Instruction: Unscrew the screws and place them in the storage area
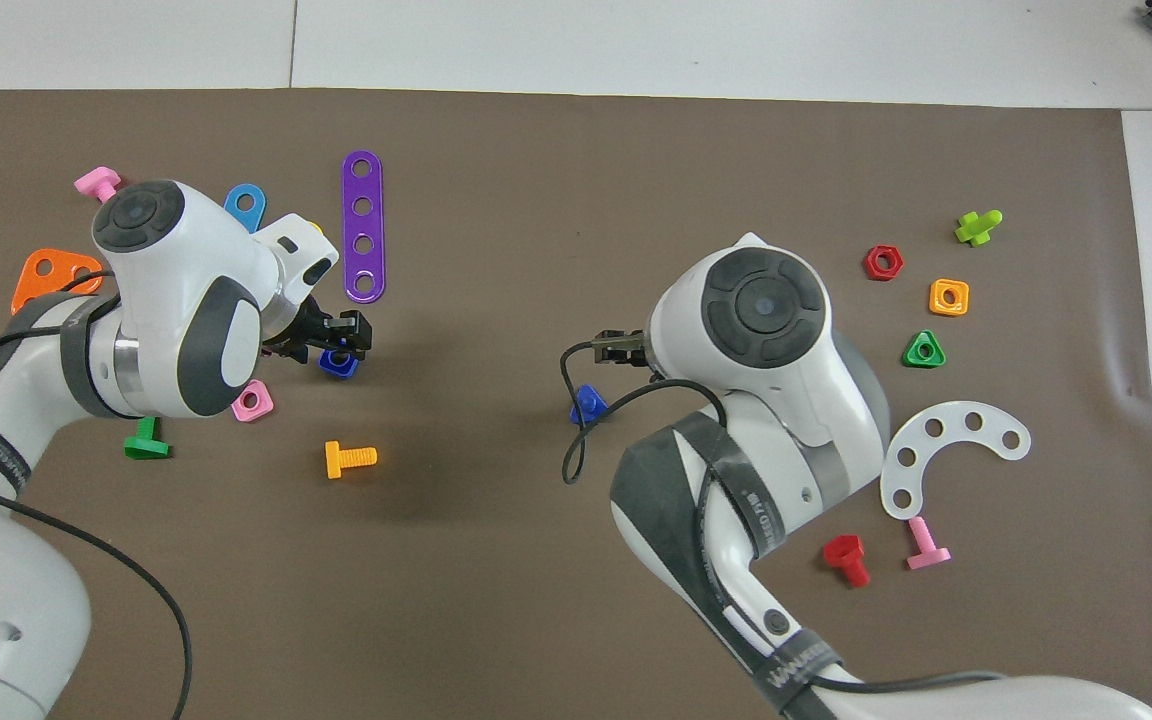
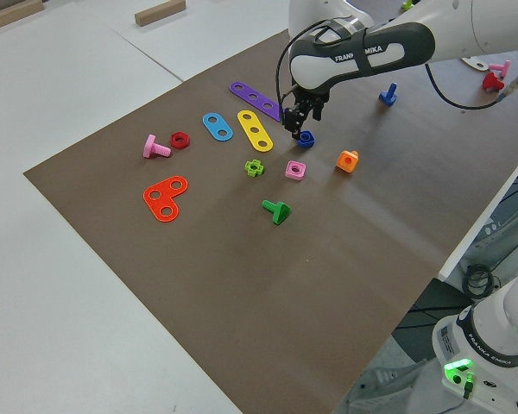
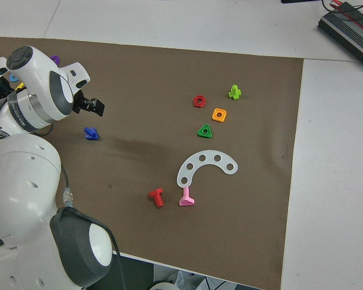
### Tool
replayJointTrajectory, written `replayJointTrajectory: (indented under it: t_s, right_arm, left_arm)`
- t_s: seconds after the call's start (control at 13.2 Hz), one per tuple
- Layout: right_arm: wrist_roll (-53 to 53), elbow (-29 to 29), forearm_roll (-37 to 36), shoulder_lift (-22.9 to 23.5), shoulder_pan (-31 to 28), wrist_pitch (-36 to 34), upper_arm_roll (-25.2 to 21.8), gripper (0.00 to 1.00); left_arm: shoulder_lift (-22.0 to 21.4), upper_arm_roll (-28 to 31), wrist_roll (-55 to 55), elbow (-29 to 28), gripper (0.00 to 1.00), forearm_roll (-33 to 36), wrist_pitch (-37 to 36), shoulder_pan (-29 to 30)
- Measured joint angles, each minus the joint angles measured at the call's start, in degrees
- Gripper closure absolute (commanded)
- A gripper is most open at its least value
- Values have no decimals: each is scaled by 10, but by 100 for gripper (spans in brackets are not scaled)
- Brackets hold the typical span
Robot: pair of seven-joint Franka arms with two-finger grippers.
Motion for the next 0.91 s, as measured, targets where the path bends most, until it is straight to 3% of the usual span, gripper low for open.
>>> replayJointTrajectory:
  t_s: [0.15, 0.45, 0.68, 0.76, 0.91]
  right_arm:
    - [14, 0, 0, 26, 21, 22, 0, 18]
    - [35, -11, -15, 54, 44, 46, 0, 31]
    - [35, -33, -15, 54, 44, 68, -2, 46]
    - [35, -34, -15, 54, 44, 68, -2, 55]
    - [35, -34, -15, 53, 44, 68, -2, 88]
  left_arm:
    - [-7, 6, 4, 19, 0, 0, -13, 20]
    - [-27, 12, 71, 124, 0, 31, -166, 128]
    - [-65, 13, 82, 146, 0, 77, -250, 166]
    - [-79, 13, 82, 144, 0, 85, -272, 173]
    - [-111, 13, 82, 119, 0, 100, -289, 188]
